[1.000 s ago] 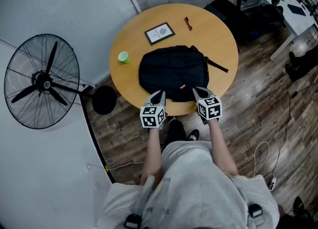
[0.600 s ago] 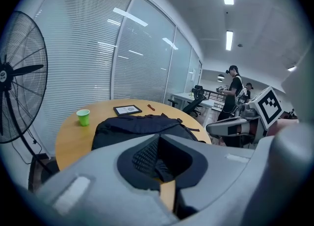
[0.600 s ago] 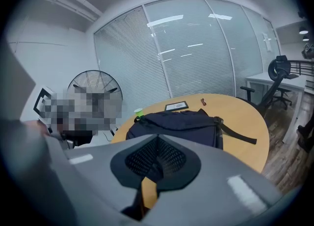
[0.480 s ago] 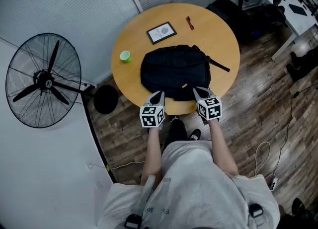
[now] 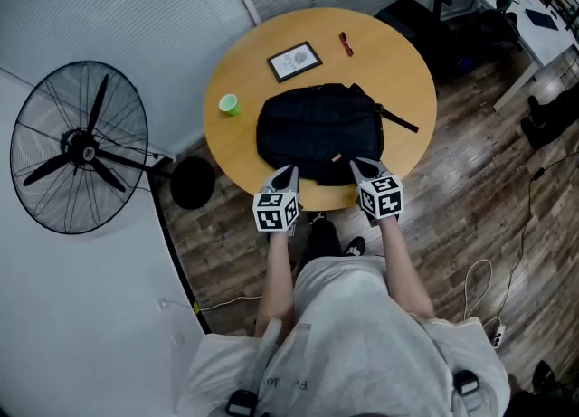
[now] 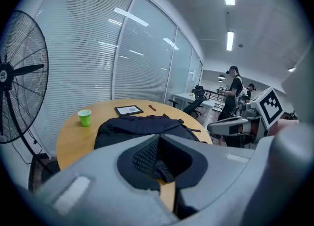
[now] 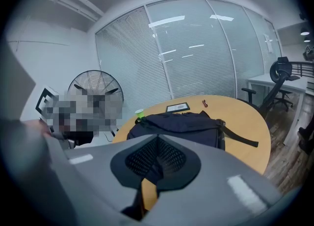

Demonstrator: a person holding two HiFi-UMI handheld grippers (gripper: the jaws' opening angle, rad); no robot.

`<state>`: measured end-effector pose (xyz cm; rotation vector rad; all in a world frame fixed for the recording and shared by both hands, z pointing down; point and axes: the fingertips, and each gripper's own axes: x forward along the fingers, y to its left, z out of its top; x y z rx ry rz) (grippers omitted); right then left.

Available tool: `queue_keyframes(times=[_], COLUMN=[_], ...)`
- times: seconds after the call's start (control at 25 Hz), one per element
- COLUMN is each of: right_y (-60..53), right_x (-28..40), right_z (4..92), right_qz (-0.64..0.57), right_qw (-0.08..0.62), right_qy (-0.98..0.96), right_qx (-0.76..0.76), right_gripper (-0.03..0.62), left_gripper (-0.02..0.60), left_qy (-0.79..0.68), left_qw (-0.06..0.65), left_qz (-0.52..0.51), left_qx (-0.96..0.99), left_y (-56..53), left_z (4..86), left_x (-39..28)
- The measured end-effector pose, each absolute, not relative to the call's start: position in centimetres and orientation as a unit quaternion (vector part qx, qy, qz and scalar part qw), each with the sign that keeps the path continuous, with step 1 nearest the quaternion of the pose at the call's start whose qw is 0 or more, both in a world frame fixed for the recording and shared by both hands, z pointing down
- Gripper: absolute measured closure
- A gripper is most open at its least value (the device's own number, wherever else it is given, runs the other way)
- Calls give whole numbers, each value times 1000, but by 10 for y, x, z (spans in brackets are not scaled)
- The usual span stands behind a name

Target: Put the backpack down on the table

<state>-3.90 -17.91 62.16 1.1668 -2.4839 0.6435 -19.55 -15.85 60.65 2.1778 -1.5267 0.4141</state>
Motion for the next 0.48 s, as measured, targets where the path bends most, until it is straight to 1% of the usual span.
queue_keyframes(times=[0.48], right_y=[-179], right_x=[-44], right_z=[626], right_qz=[229], right_qw=[165], right_qy=[-870], right_qx=[405], right_gripper=[595], left_gripper=[580], left_qy=[-554], left_qw=[233], left_qz=[130], left_qx=[788], left_y=[-163], left_z=[606], left_x=[-200])
